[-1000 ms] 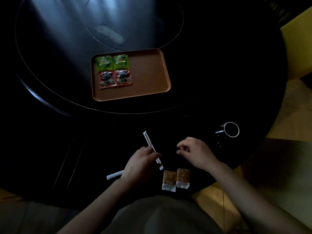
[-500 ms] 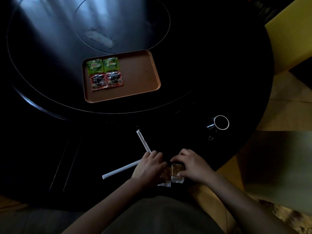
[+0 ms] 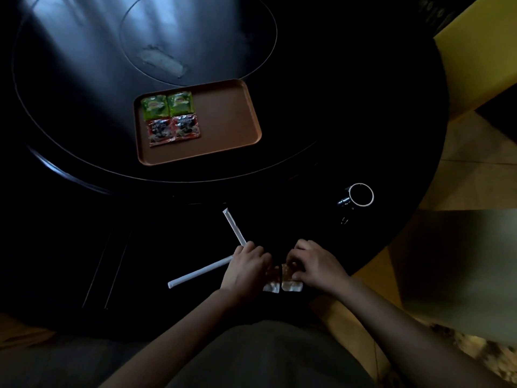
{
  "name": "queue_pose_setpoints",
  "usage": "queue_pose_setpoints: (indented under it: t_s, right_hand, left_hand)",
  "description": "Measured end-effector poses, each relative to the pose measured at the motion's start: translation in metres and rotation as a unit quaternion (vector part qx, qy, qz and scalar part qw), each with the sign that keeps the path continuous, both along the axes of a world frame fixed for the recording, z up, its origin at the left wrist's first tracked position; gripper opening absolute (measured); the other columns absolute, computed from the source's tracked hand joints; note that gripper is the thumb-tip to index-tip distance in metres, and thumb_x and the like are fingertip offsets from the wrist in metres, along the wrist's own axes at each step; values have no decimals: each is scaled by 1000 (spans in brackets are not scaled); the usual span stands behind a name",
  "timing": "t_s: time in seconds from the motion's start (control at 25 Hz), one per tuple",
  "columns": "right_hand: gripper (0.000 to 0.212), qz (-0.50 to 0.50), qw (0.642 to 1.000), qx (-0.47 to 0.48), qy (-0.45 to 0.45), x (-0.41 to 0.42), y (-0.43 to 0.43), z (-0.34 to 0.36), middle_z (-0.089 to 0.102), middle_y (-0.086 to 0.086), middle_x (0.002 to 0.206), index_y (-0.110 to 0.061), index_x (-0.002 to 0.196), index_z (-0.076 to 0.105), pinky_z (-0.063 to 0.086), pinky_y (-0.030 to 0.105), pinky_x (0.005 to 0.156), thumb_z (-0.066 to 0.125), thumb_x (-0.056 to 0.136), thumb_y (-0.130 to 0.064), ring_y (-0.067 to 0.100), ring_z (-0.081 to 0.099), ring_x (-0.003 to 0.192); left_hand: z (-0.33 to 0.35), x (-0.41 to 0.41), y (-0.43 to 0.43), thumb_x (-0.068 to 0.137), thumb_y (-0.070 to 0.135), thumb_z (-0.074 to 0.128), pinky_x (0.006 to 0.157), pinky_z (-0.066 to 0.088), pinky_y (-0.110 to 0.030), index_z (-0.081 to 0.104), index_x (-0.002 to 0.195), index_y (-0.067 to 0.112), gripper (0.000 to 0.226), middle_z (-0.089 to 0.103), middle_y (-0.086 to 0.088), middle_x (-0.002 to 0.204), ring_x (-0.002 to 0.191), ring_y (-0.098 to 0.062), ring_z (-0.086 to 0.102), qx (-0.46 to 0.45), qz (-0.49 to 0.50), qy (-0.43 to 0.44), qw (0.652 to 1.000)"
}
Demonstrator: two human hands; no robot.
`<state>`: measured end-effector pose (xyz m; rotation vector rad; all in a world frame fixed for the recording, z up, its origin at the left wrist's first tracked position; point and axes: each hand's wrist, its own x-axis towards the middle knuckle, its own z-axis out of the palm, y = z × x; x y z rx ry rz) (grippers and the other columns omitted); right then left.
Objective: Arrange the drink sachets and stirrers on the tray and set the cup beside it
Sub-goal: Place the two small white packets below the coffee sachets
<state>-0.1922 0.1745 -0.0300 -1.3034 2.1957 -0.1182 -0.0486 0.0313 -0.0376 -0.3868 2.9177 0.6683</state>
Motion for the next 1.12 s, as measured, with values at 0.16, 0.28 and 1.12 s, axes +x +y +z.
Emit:
queue_pose_setpoints:
  t_s: [0.16,0.28,1.12]
  right_hand:
    - [46,-40,999,3,-35,-1,0,1,45,-12,107,-42,125,53,42,25,80,67,85,-23,9,44,101]
    - [44,-32,998,18,-41,-3,0,0,41,-13,104,-44,125,52,40,25,79,63,88,-23,8,42,98]
    - [16,-253,951,-109,-140,-24,-39,40,66,-1,70,-25,74,58,48,27,57,72,80,-30,14,64,67]
  left_hand:
    - [12,1,-3,81,32,69,61,44,-19,60,78,20,16,60,10,71,68,-6,57,155,161,19,974]
    - [22,1,-11,71,18,79,61,52,-17,65,91,23,25,67,9,80,74,-4,64,277,284,2,918]
    - [49,12,-57,86,13,69,60,61,-36,69,90,7,7,74,-11,82,71,-23,74,443,492,104,742]
